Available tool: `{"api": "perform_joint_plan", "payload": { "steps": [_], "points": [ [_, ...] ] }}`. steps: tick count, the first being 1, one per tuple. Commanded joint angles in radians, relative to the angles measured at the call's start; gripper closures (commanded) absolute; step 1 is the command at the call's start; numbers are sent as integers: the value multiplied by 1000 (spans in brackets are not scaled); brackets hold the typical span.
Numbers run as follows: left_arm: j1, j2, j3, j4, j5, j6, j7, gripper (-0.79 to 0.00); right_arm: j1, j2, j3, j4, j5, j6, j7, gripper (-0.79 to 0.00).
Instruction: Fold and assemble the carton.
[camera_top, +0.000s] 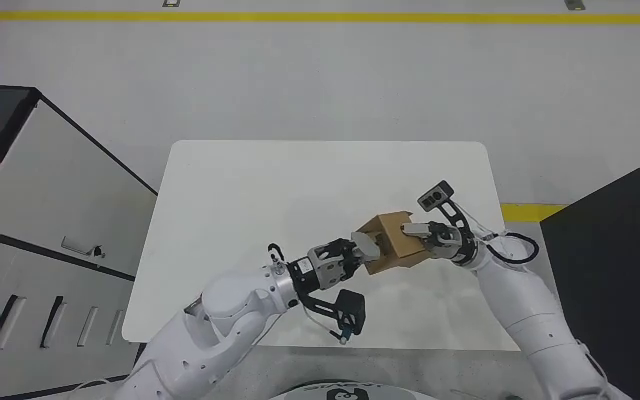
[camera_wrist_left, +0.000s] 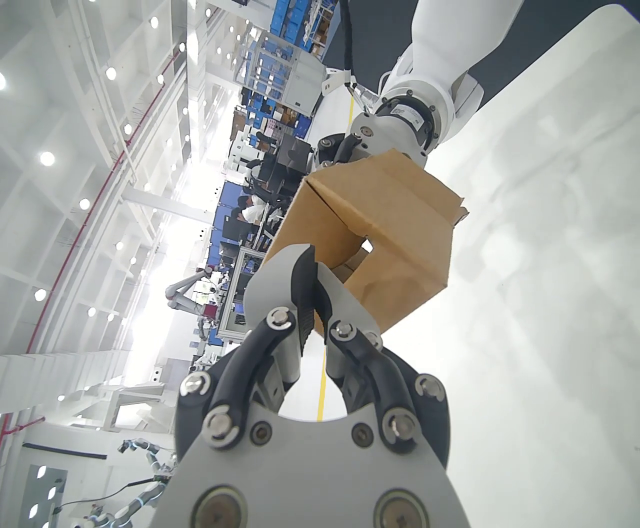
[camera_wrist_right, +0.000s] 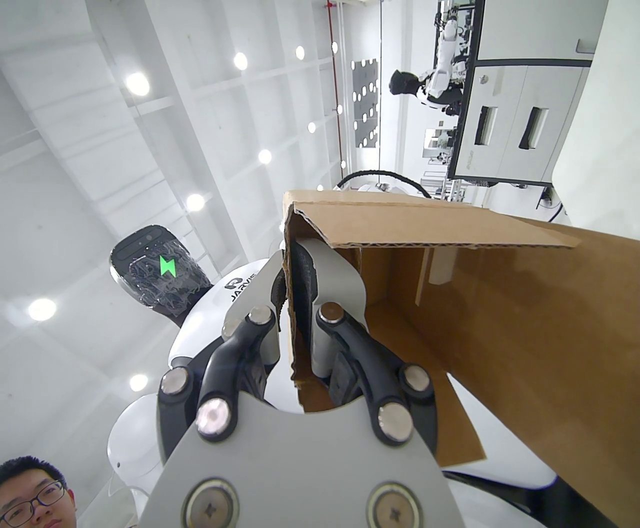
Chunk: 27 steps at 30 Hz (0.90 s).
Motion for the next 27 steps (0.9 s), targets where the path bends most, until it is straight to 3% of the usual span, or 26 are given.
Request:
{"api": "perform_joint_plan", "payload": {
  "steps": [1,27],
  "points": [
    [-2,-1,2,1,-2,3,-2,0,1,1,-6,-2,8,3,0,0],
    [30,3,-80,2,-102,81,-15,0,40,51,-91,59,244,51,0,0]
  ]
}}
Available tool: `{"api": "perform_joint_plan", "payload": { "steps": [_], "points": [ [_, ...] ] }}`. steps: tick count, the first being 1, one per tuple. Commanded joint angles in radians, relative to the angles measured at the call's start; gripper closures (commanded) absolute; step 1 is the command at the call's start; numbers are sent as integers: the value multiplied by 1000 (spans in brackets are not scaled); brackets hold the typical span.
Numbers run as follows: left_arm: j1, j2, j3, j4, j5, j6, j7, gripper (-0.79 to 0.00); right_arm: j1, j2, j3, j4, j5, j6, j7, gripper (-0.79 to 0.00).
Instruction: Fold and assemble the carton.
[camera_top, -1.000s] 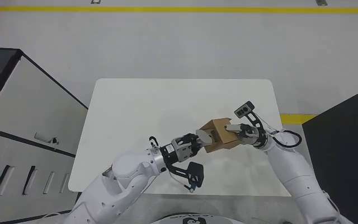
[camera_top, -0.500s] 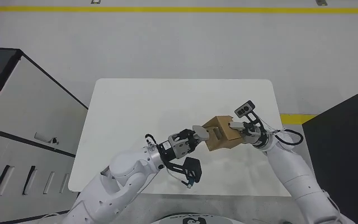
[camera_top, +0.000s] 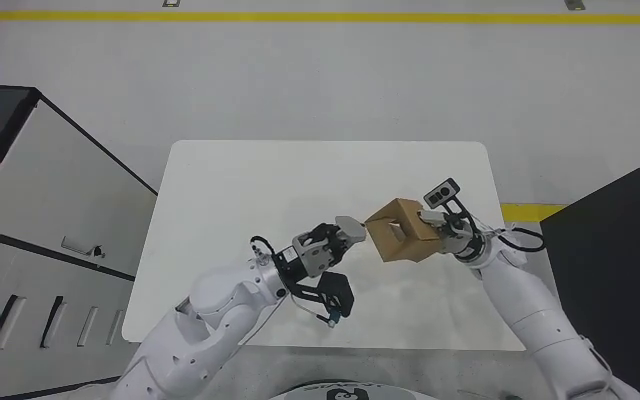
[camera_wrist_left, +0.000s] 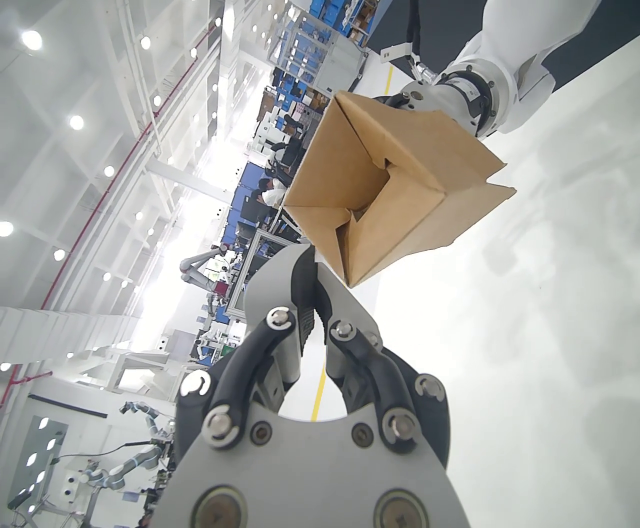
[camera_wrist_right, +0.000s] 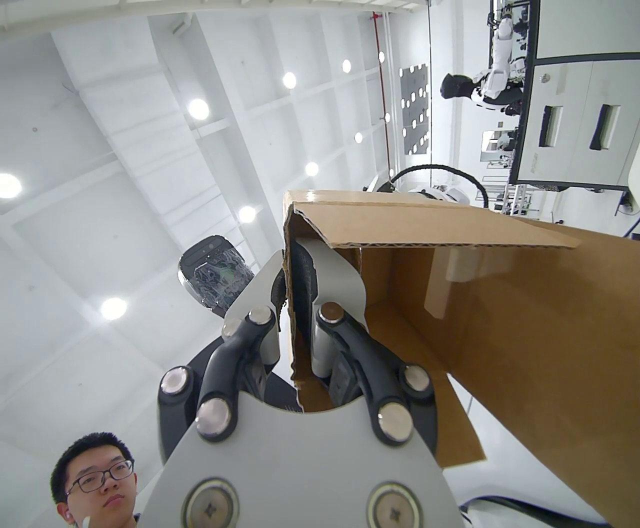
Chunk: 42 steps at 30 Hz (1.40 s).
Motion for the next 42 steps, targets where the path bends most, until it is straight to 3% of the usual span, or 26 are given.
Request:
{"api": "perform_joint_plan", "payload": {
  "steps": [1,26,36,42],
  "points": [
    [2,0,-7,4,-8,7,-3,0,4,3,-6,0,12,3,0,0],
    [32,10,-90,29,-50,29,64,0,83,16,-109,30,128,11,0,0],
    [43,12,-133,56,-79,7,-2,0,123,31,-65,140,-65,-125,-40,0],
    [56,14,-158,58,-104,-19,-38,0,108,41,-34,61,-205,-173,-136,0]
  ]
}}
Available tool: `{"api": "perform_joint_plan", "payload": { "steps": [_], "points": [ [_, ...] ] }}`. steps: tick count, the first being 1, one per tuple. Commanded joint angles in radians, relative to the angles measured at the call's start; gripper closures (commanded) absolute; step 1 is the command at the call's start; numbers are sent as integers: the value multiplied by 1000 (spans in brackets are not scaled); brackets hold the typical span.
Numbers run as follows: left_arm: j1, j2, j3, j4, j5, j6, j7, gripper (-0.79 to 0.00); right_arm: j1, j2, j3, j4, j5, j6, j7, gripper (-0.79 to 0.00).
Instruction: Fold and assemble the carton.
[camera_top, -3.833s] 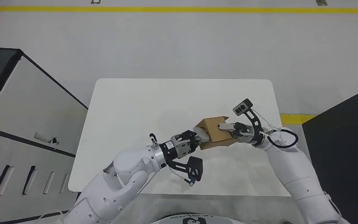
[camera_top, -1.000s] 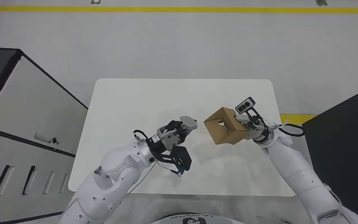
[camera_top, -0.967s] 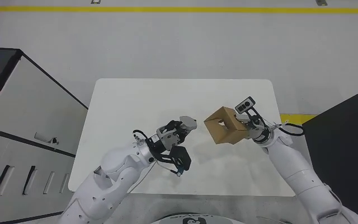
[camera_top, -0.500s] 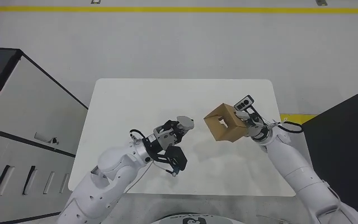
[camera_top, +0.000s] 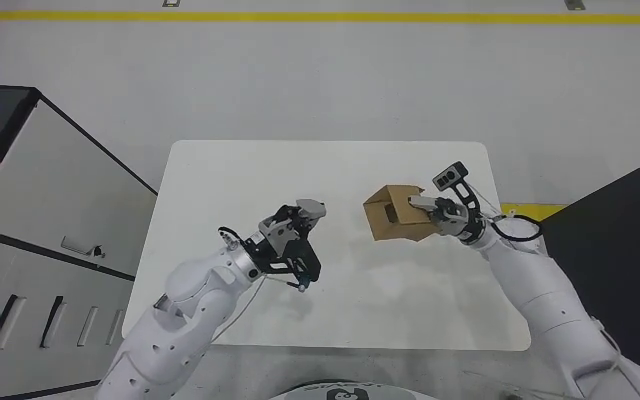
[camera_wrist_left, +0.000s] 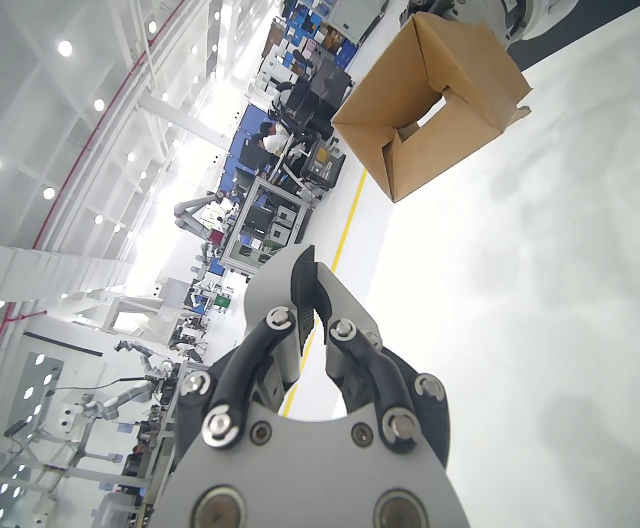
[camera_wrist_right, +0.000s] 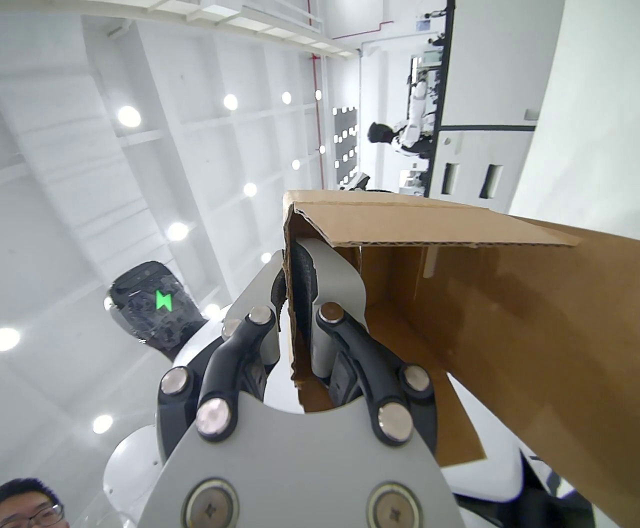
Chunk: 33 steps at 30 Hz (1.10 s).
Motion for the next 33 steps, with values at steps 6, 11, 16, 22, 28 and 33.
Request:
{"api": "perform_joint_plan", "payload": {
  "steps": [6,11,16,22,28,33],
  "points": [
    [-9,-2,17,14,-5,-45,-22,-22,0,0,1,1,2,0,2,0],
    [-15,-7,4,54,-162,-123,-77,0,0,0,1,1,2,0,2,0],
    [-20,-8,-32,89,-310,-203,-113,-99,0,0,1,1,2,0,2,0],
    [-9,-4,-98,112,-448,-249,-138,-785,0,0,1,1,2,0,2,0],
    [15,6,-187,134,-554,-306,-79,-785,0,0,1,1,2,0,2,0],
    [41,14,-251,147,-605,-340,-52,-785,0,0,1,1,2,0,2,0]
  ]
}}
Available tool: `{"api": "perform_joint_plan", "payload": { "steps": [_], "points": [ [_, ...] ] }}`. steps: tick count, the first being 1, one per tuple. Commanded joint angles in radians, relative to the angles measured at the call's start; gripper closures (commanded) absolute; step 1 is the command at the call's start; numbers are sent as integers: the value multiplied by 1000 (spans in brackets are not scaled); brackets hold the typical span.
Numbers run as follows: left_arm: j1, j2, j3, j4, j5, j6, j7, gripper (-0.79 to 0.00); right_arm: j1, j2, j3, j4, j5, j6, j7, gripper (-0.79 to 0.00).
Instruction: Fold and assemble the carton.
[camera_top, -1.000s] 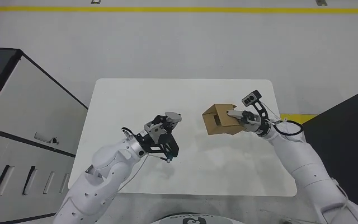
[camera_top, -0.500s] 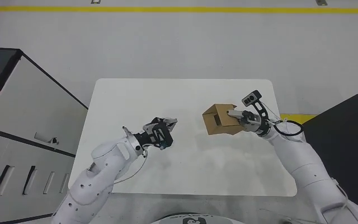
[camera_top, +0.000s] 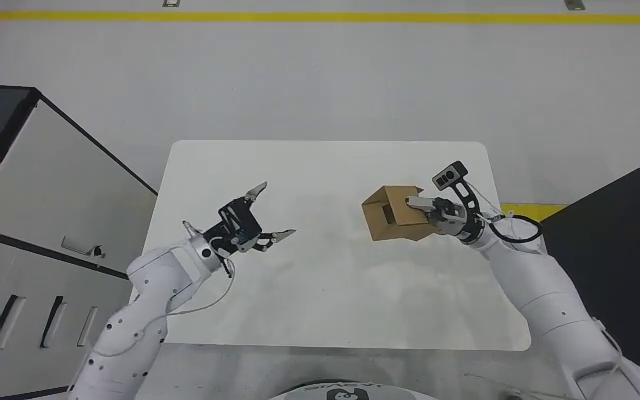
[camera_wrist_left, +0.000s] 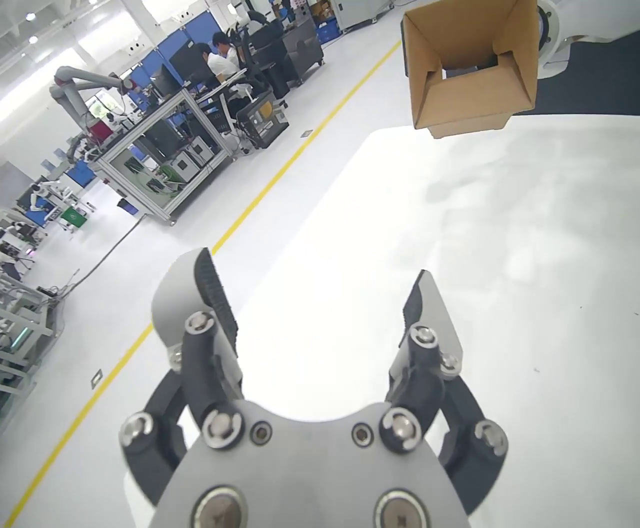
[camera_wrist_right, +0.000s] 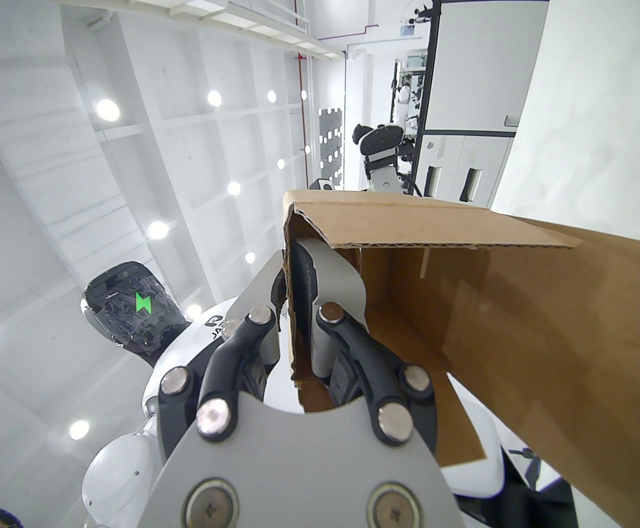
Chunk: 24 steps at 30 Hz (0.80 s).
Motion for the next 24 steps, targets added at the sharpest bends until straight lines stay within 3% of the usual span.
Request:
{"api": "perform_joint_plan", "payload": {
  "steps": [1,3,7,12,16,24],
  "points": [
    [6,3,-17,-2,7,-14,-1,-785,0,0,0,0,0,0,0,0],
    [6,3,-17,-2,7,-14,-1,-785,14,4,16,-54,-85,-52,-34,0],
    [6,3,-17,-2,7,-14,-1,-785,41,27,68,-213,-415,-114,-113,0],
    [6,3,-17,-2,7,-14,-1,-785,50,51,108,-467,-833,-63,-187,0],
    [6,3,-17,-2,7,-14,-1,-785,56,58,83,-620,-1081,-45,-187,0],
    [6,3,-17,-2,7,-14,-1,-785,57,59,81,-625,-1102,-39,-188,0]
  ]
}}
